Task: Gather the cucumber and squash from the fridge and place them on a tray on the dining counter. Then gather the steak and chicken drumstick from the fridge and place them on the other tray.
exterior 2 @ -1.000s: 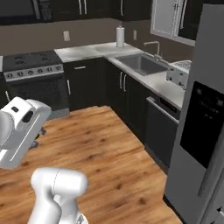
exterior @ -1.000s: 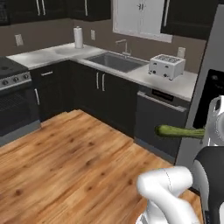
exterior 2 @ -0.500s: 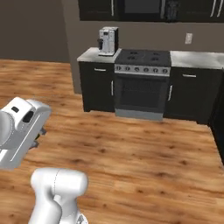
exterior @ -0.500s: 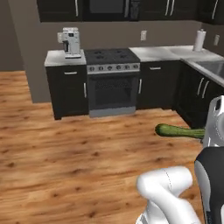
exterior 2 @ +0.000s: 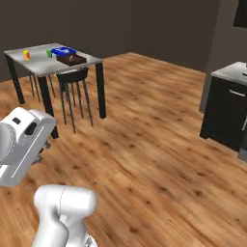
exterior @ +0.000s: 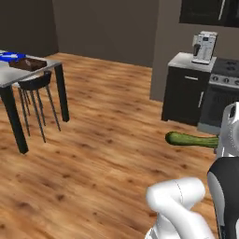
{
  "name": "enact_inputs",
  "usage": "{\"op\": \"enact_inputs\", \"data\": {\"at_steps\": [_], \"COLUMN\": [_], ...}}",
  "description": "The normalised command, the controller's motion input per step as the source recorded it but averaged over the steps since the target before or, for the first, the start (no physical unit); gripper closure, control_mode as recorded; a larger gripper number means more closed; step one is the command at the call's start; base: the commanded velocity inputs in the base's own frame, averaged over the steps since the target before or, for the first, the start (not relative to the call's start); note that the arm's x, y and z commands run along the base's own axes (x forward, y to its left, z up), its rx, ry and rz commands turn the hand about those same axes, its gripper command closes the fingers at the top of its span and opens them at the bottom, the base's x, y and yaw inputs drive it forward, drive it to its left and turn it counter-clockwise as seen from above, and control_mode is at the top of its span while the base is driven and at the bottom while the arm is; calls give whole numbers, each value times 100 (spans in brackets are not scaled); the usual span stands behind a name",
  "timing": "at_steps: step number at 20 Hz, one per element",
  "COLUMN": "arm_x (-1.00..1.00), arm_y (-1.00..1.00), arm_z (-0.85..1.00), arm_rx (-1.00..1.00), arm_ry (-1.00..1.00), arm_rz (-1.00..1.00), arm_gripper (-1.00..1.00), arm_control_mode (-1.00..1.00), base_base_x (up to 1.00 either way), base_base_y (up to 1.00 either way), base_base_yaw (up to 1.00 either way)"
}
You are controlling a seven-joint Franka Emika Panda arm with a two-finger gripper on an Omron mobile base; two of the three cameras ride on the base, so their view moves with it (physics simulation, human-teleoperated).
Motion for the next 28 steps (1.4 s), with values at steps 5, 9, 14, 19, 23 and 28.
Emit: {"op": "enact_inputs", "data": {"at_steps": [5, 9, 14, 19, 23, 28], "arm_x": [0, 0, 0, 0, 0, 0], "arm_y": [0, 0, 0, 0, 0, 0], "arm_z": [0, 0, 0, 0, 0, 0], "arm_rx": [0, 0, 0, 0, 0, 0], "arm_ry": [0, 0, 0, 0, 0, 0], "arm_rz": [0, 0, 0, 0, 0, 0], "arm_gripper": [100, 100, 100, 100, 100, 100], "arm_control_mode": [100, 100, 100, 100, 100, 100], "base_base_x": [55, 100, 100, 100, 100, 100], "base_base_y": [-27, -34, -65, -57, -36, -18], "base_base_yaw": [77, 30, 26, 24, 29, 38]}}
